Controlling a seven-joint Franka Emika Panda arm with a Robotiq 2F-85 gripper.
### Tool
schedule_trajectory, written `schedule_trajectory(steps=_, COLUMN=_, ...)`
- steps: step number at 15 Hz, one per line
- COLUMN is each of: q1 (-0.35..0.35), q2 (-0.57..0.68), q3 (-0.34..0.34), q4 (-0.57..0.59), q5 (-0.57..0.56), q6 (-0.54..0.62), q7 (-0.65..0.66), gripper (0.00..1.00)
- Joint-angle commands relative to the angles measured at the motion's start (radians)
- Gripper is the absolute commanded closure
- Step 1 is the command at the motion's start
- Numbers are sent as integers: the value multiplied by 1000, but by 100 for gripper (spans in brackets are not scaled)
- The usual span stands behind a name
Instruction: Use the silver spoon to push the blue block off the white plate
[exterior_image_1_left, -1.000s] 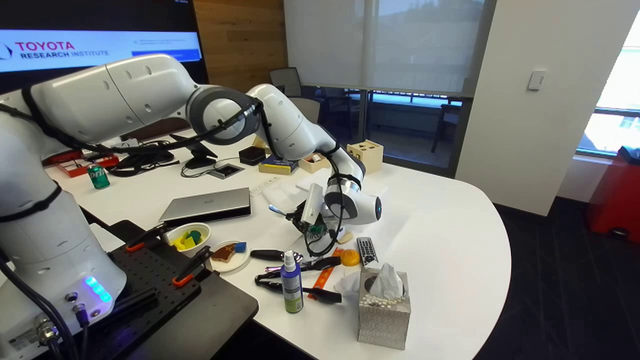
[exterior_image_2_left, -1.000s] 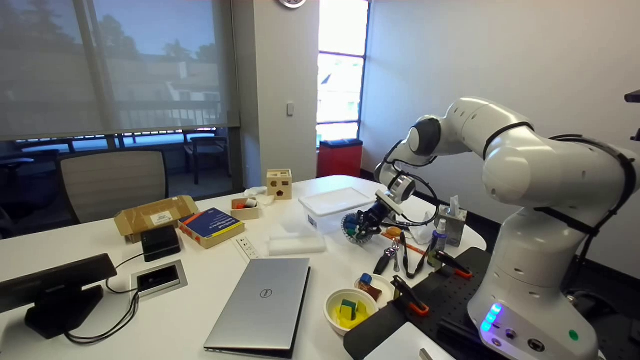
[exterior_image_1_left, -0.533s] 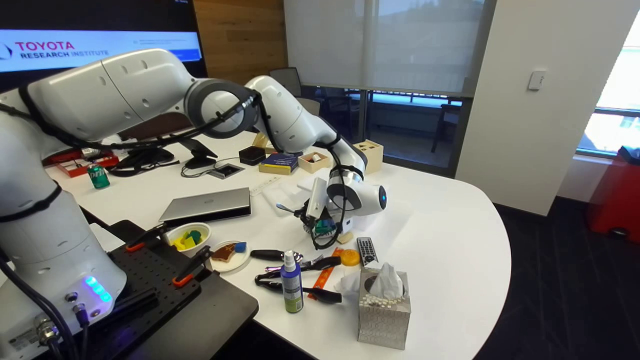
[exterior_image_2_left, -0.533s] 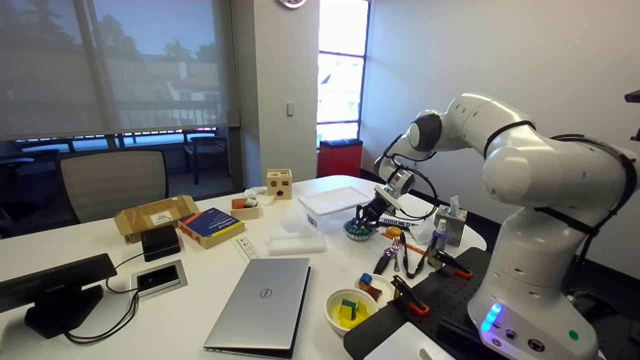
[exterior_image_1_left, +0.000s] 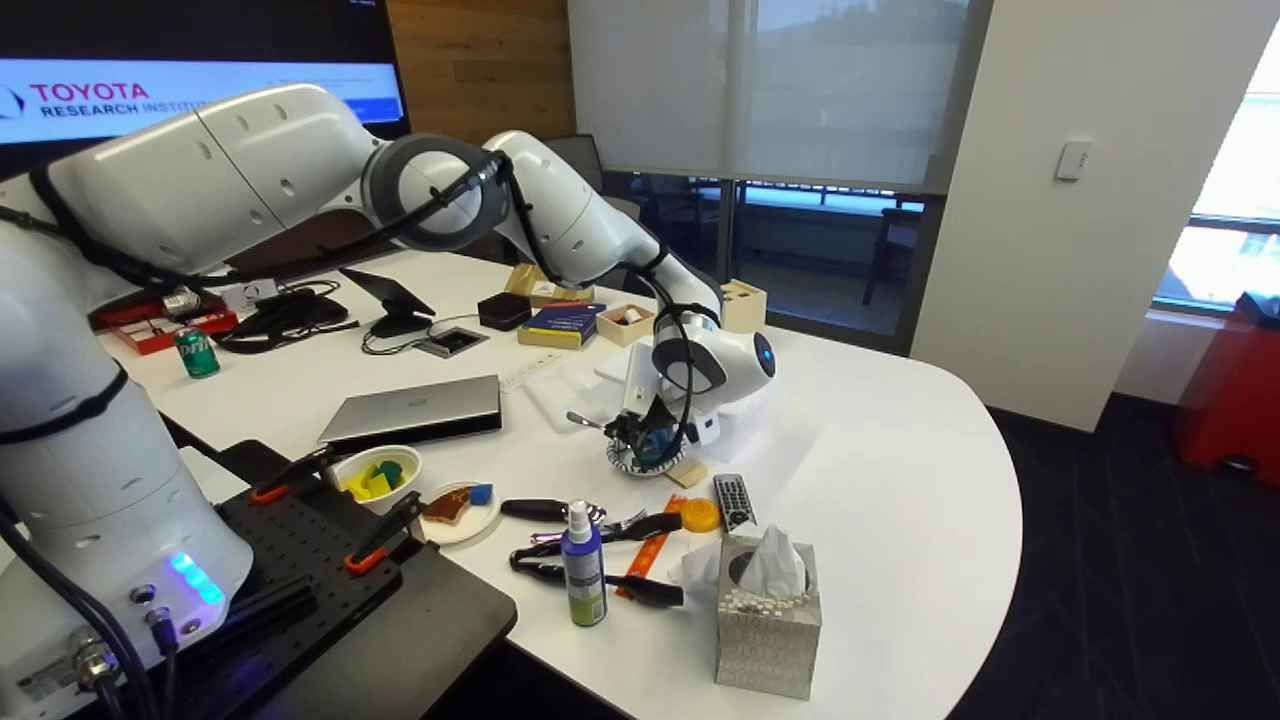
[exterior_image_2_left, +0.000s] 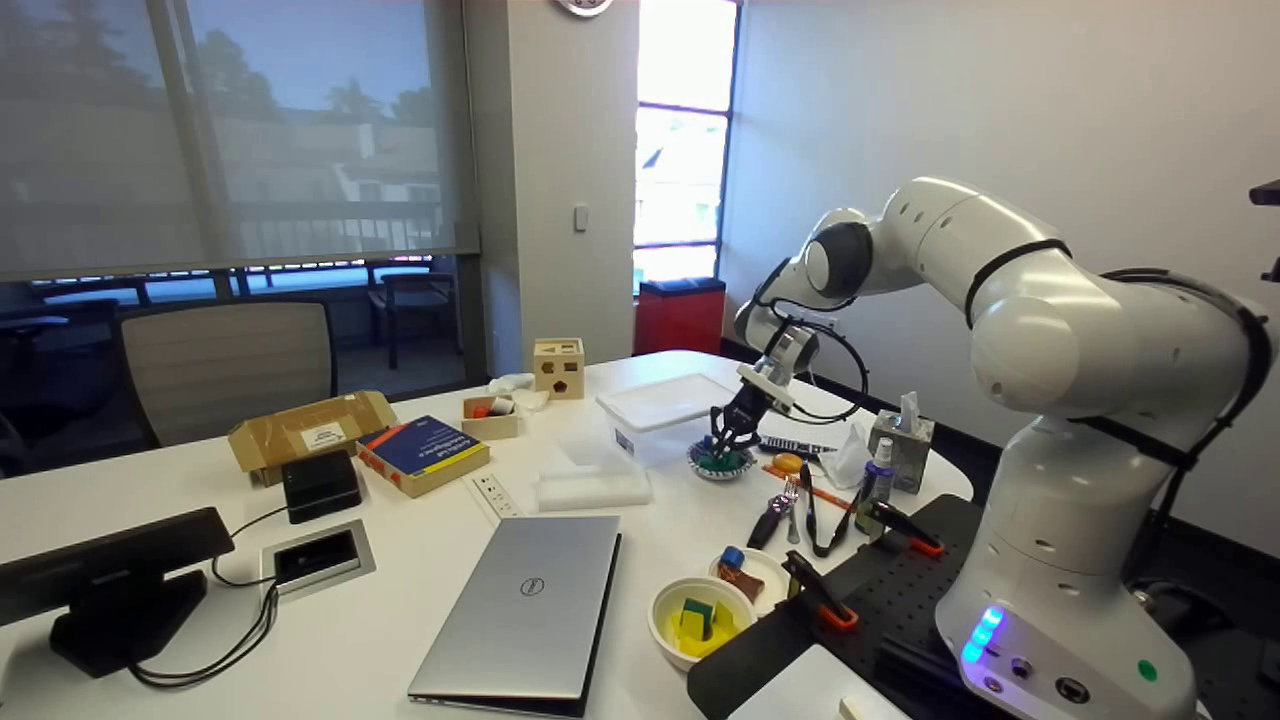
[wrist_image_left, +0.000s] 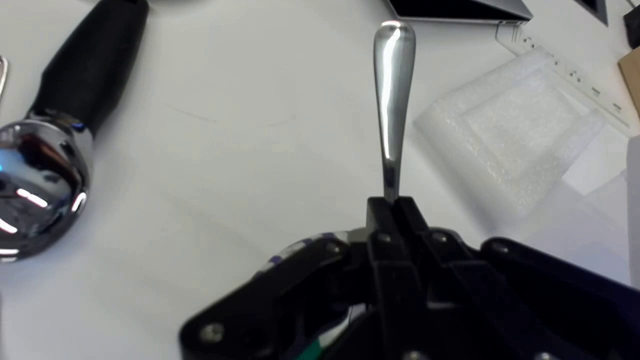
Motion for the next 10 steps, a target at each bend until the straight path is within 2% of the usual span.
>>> schedule_trajectory(steps=1, q1=65, q2=-63, q3=-53, q4=-66, q5=-37, q6=69, q7=47, gripper=98)
schedule_trajectory(steps=5, q1=132, q2=-103, q3=-97, q4=-103, q5=-58, q6=155, q7=22, gripper=98)
schedule_trajectory(steps=10, q1=163, q2=-207, q3=-89, q4=-203, q5=-27, q6=211, q7=-66, gripper=98)
